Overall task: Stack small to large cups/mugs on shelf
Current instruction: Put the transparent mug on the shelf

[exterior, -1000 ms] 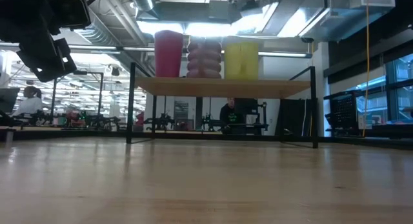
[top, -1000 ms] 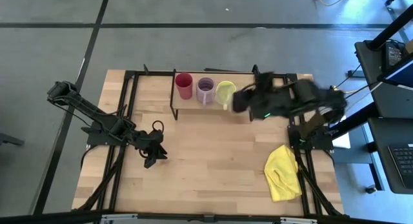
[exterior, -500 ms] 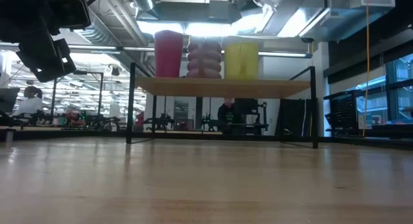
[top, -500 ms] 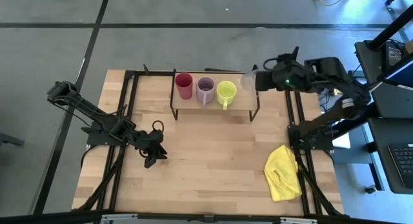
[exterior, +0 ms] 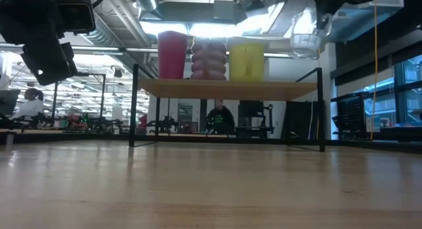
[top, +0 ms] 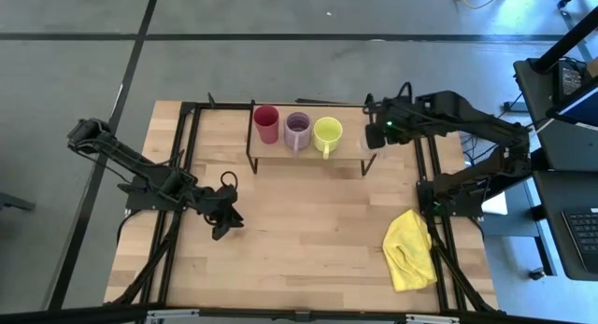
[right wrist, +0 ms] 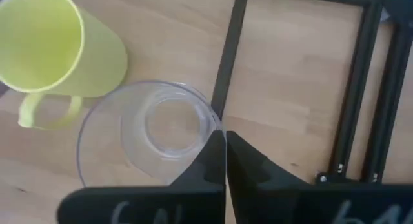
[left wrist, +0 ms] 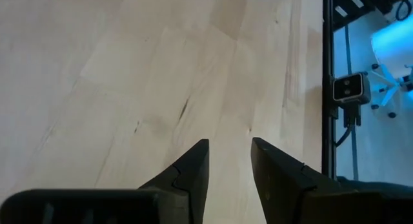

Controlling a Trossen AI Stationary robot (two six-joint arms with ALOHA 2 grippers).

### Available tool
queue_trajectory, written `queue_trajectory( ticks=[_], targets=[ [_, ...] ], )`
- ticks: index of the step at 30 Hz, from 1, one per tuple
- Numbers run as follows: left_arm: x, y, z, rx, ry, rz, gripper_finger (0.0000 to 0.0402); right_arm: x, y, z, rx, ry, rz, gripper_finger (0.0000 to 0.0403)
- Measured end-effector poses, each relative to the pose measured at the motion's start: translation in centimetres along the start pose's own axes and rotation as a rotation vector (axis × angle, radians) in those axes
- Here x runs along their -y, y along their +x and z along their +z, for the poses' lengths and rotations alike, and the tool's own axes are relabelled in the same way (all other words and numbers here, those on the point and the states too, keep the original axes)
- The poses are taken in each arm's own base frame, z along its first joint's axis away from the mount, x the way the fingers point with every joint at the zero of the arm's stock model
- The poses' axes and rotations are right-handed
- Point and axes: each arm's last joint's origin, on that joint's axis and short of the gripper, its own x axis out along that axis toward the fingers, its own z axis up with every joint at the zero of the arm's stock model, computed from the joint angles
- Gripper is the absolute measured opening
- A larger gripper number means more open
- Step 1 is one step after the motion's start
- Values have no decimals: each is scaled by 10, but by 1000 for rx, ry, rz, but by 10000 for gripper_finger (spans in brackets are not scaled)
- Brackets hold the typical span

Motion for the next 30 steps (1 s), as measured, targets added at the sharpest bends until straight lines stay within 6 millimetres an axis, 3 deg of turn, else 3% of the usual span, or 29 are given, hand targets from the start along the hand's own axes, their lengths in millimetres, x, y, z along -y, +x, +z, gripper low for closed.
queue_trajectory(
  ticks=[6, 11, 21, 30],
  targets=[
    [-3, 0, 3, 12, -39, 12, 110, -13, 2, 9, 30, -71, -17, 2],
    [-4, 0, 5, 21, -50, 20, 110, -20, 4, 23, 71, -17, -42, 1],
    [-6, 1, 7, 27, -58, 26, 110, -44, 37, 26, -9, 56, -112, 1],
    [-6, 0, 7, 27, -51, 26, 110, -48, 42, 33, 15, 183, -86, 2]
  ],
)
